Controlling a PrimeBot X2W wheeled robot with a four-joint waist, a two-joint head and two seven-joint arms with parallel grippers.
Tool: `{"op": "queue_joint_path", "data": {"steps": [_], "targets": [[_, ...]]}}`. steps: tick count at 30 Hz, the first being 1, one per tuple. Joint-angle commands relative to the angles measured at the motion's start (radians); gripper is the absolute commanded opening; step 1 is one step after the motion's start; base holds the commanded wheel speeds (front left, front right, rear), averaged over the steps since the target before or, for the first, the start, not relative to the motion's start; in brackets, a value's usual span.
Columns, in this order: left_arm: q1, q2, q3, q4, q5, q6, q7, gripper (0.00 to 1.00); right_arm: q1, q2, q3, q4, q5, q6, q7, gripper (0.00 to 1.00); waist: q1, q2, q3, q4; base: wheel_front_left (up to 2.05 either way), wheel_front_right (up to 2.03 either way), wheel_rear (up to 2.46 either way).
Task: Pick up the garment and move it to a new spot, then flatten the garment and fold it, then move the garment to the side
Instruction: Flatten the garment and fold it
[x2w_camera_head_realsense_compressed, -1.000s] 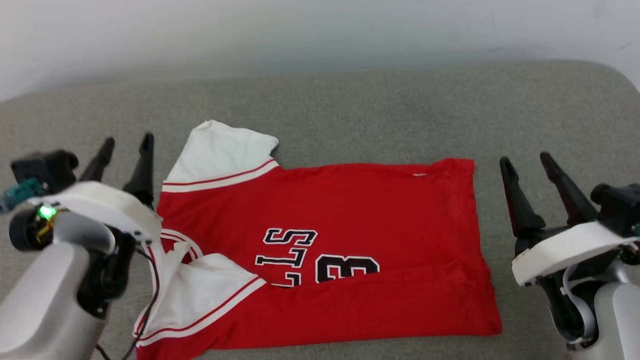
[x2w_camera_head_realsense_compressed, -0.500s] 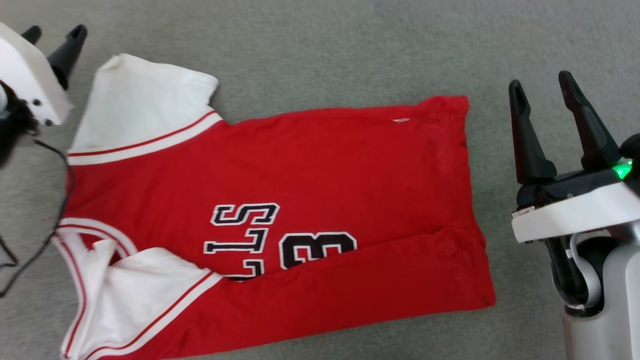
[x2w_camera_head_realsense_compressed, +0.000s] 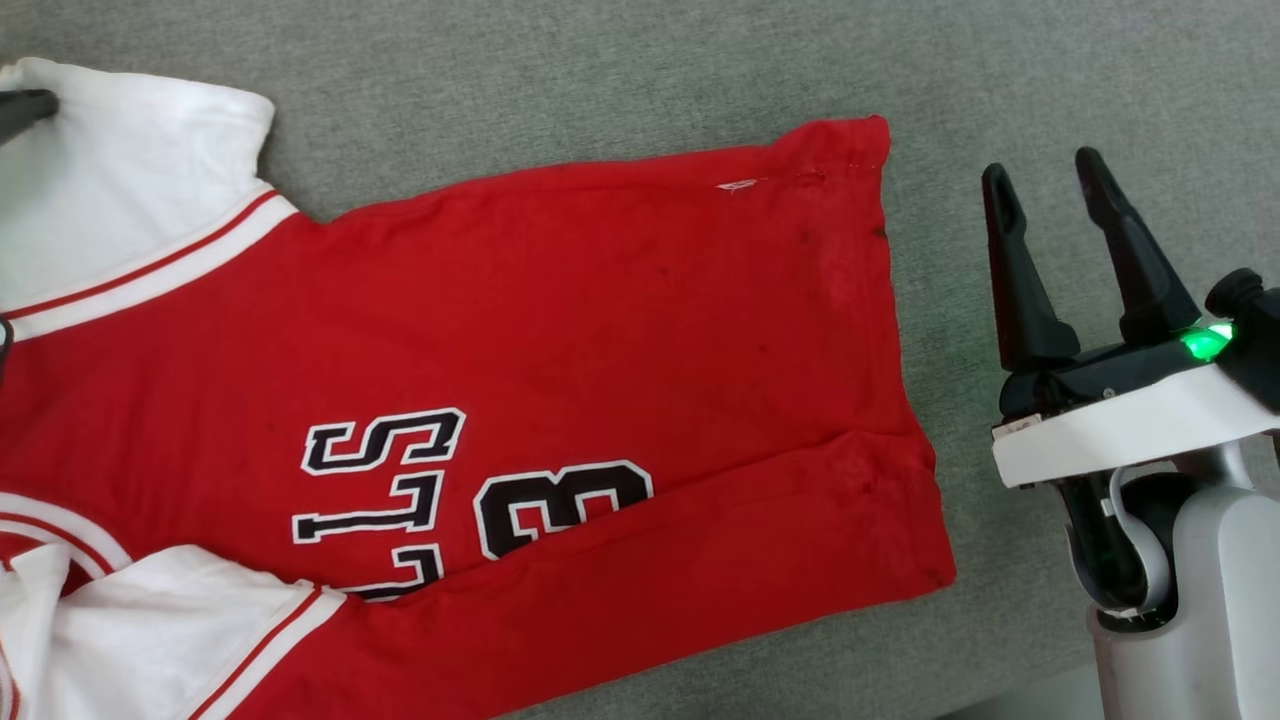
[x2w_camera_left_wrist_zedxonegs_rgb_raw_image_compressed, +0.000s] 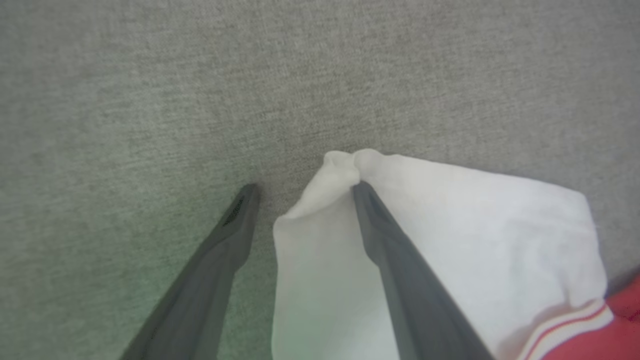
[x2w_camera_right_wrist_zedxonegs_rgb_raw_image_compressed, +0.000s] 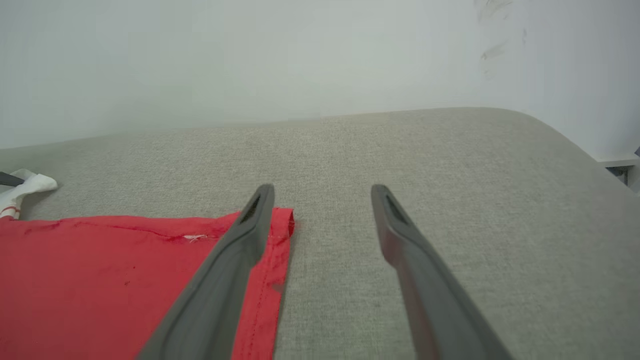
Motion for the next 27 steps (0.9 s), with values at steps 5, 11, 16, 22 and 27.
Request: {"op": "queue_joint_path", "data": {"steps": [5, 11, 16, 22, 27], "targets": [[0.096, -0.069, -0.032, 0.05, -0.025, 0.012, -0.007, 0.0, -0.021, 0.006, -0.009, 0.03, 0.036, 0.0, 0.035, 1.0, 0.0, 0.0, -0.006, -0.003, 0.0, 0.0, 0.0], [0.062, -0.09, -0.024, 0.054, 0.0, 0.004, -0.083, 0.0, -0.105, -0.027, -0.016, 0.145, 0.116, 0.0, 0.201, 1.0, 0.0, 0.0, -0.039, 0.035, 0.0, 0.0, 0.0], [-0.004, -0.115, -0.027, 0.027, 0.024, -0.022, -0.132, 0.0, -0.232, -0.09, 0.004, 0.288, 0.181, 0.0, 0.425, 1.0, 0.0, 0.0, -0.058, 0.095, 0.0, 0.0, 0.0], [-0.049, -0.159, -0.051, -0.008, 0.046, -0.051, -0.157, 0.0, -0.364, -0.138, 0.049, 0.425, 0.219, 0.0, 0.63, 1.0, 0.0, 0.0, -0.053, 0.163, 0.0, 0.0, 0.0], [-0.055, -0.174, -0.06, -0.025, 0.059, -0.062, -0.18, 0.0, -0.398, -0.145, 0.092, 0.555, 0.215, 0.0, 0.788, 1.0, 0.0, 0.0, -0.045, 0.196, 0.0, 0.0, 0.0]]}}
